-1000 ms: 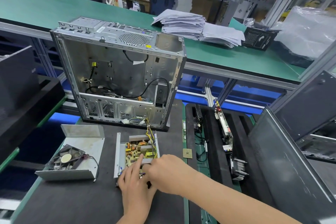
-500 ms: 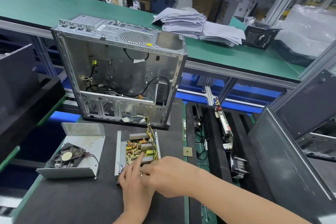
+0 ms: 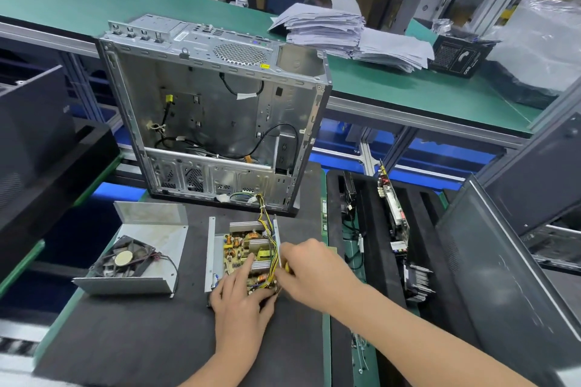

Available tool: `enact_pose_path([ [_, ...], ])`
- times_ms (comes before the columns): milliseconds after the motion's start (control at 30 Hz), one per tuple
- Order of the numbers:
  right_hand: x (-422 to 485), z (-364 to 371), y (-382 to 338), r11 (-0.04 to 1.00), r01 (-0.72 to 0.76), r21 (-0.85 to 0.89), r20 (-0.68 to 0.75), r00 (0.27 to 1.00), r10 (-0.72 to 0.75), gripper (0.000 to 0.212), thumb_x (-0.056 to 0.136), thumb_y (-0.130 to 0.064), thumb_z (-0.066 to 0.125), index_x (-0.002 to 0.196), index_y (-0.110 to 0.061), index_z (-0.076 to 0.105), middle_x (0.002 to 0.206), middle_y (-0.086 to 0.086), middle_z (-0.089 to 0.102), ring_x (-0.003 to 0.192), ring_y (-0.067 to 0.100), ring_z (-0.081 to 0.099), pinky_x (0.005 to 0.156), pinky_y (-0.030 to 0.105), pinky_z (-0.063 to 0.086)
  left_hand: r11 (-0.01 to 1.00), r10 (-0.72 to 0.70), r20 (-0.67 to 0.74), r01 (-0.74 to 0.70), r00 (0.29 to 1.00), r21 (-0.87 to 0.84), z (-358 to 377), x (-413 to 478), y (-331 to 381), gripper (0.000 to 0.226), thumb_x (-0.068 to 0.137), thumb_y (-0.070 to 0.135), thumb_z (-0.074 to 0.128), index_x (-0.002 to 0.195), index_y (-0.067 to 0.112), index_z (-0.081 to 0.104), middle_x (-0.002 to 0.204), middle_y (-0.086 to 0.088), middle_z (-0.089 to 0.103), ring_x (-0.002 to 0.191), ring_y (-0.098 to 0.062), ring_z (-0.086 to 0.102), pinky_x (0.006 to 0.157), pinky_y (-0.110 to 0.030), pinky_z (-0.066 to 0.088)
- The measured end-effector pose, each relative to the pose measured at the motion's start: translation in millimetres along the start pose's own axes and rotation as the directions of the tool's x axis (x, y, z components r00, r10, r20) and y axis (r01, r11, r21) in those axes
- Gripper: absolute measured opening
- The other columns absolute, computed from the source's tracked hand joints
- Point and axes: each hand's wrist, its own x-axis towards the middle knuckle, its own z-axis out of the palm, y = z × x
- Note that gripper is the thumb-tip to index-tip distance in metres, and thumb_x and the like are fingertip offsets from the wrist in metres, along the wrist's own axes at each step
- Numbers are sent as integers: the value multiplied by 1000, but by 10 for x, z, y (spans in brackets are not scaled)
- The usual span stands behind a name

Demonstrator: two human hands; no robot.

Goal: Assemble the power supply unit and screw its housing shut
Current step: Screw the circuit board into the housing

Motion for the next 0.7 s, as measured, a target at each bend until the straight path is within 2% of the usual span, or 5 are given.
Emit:
enact_pose_path([
  [100,-19,-79,128,996,-60,66,-34,997,62,21,98,-38,56,94,-18,57,86,9,67,87,35,66,72,43,58,1000,-3,14,3,1000,6,2,-1,-21,22,64,29,98,74,37,80,153,0,53,126,-33,59,104,-48,33],
  [200,-11,-122,194,993,-54,102,-61,996,60,17,99,-39,59,89,-26,55,84,4,68,86,30,66,73,42,57,1000,-15,17,15,1000,1,10,3,-33,22,64,29,98,73,37,79,154,1,53,127,-33,58,105,-47,31],
  [267,-2,-123,193,994,-46,94,-65,997,52,15,99,-38,59,91,-25,59,85,3,68,86,29,66,73,42,57,1000,-6,13,6,1000,-10,11,1,-46,23,64,28,98,72,37,79,154,2,52,127,-32,56,105,-48,31],
  [533,46,-61,156,995,-59,74,35,998,56,14,99,-33,57,99,-22,67,94,1,69,93,29,65,76,46,60,991,133,13,-133,991,-1,-75,-10,-106,25,64,23,97,72,36,77,156,-6,50,129,-28,49,102,-44,28],
  [700,83,-39,142,997,-44,62,73,997,39,11,99,-32,59,99,-24,67,97,1,69,95,29,65,78,46,60,992,128,-11,-128,992,-5,-78,0,-93,27,62,18,96,71,32,75,155,-6,51,130,-27,49,103,-44,29],
])
